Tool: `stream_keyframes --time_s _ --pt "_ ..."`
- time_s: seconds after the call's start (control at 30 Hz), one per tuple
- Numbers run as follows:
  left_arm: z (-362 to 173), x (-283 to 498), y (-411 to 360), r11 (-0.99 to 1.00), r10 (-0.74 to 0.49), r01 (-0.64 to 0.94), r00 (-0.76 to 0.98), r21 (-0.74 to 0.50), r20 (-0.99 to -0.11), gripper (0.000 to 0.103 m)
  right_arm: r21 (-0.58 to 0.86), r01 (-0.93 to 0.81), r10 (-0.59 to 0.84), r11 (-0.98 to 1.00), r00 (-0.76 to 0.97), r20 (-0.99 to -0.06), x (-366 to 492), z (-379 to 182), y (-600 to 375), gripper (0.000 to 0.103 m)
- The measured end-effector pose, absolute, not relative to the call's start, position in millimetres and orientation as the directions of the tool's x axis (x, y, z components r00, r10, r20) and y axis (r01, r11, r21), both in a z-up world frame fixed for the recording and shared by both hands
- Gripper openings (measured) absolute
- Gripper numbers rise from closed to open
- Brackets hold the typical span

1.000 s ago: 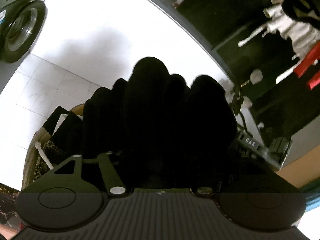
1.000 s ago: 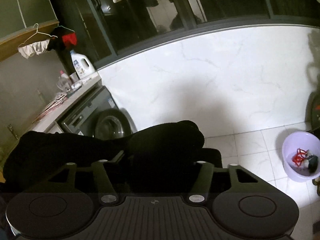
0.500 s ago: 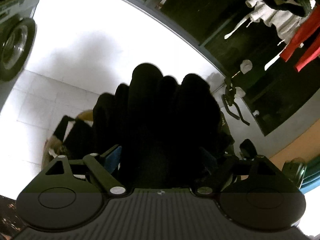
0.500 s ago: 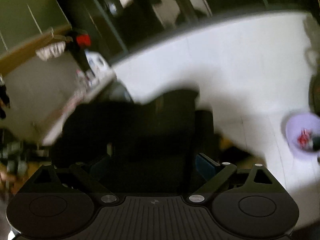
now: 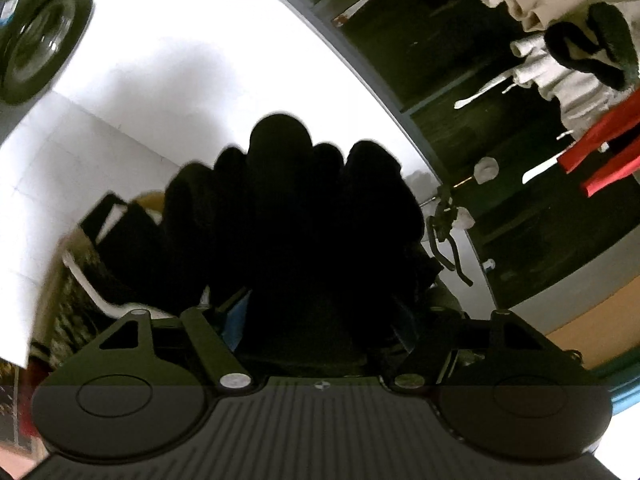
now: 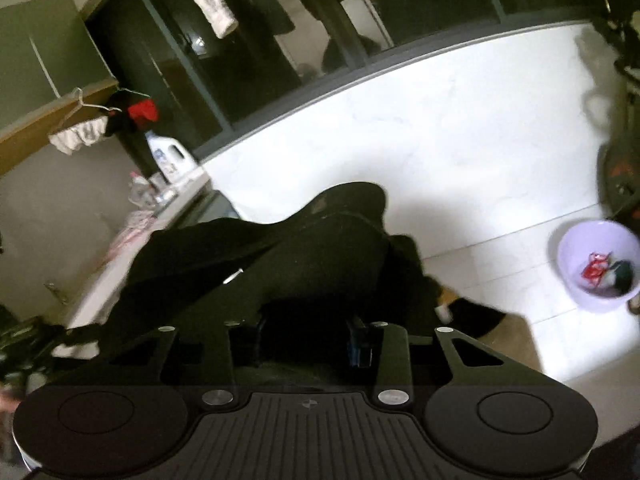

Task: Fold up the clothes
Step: 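Lower the black bundle onto the folded clothes stack with both grippers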

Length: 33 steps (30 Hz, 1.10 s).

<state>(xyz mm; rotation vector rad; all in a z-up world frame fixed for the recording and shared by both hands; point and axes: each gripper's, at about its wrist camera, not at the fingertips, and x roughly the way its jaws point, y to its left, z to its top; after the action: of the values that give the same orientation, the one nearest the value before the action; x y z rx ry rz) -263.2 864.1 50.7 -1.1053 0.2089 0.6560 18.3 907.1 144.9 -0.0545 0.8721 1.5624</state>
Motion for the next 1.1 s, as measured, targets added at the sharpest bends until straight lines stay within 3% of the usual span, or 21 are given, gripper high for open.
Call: stream_keyframes --time_s 0.13,0.2,0.33,0.47,0.67,0.97,1.1 --pt "40 -264 866 0.276 0.387 -0.563 0.807 -0.779 -0.446 0.082 0.463 -0.88 0.833 0.106 -0.176 -0.525 18 124 905 0.045" --pt "48 -264 865 0.287 0.397 -0.585 0.794 -0.759 -0.461 0.091 0.462 -0.873 0.849 0.155 -0.121 -0.514 15 121 897 0.08" --pt "79 -259 846 0.421 0.469 -0.649 0.753 -0.633 -0.461 0.099 0.425 -0.885 0.876 0.188 -0.044 -0.48 6 125 874 0.1" --pt "104 -250 823 0.51 0.536 -0.693 0.719 -0.509 -0.442 0.102 0.402 -0.888 0.881 0.223 0.008 -0.472 -4 131 863 0.102" --pt "109 -234 787 0.563 0.572 -0.747 0.662 -0.355 -0.485 0.102 0.376 -0.877 0.864 0.3 0.083 -0.497 -28 130 836 0.102" --pt "98 -245 744 0.551 0.555 -0.747 0.661 -0.373 -0.504 0.102 0.359 -0.868 0.846 0.342 0.118 -0.521 -66 136 777 0.102" --pt "96 -240 726 0.559 0.576 -0.764 0.638 -0.324 -0.512 0.102 0.339 -0.864 0.834 0.372 0.151 -0.531 -83 141 749 0.102"
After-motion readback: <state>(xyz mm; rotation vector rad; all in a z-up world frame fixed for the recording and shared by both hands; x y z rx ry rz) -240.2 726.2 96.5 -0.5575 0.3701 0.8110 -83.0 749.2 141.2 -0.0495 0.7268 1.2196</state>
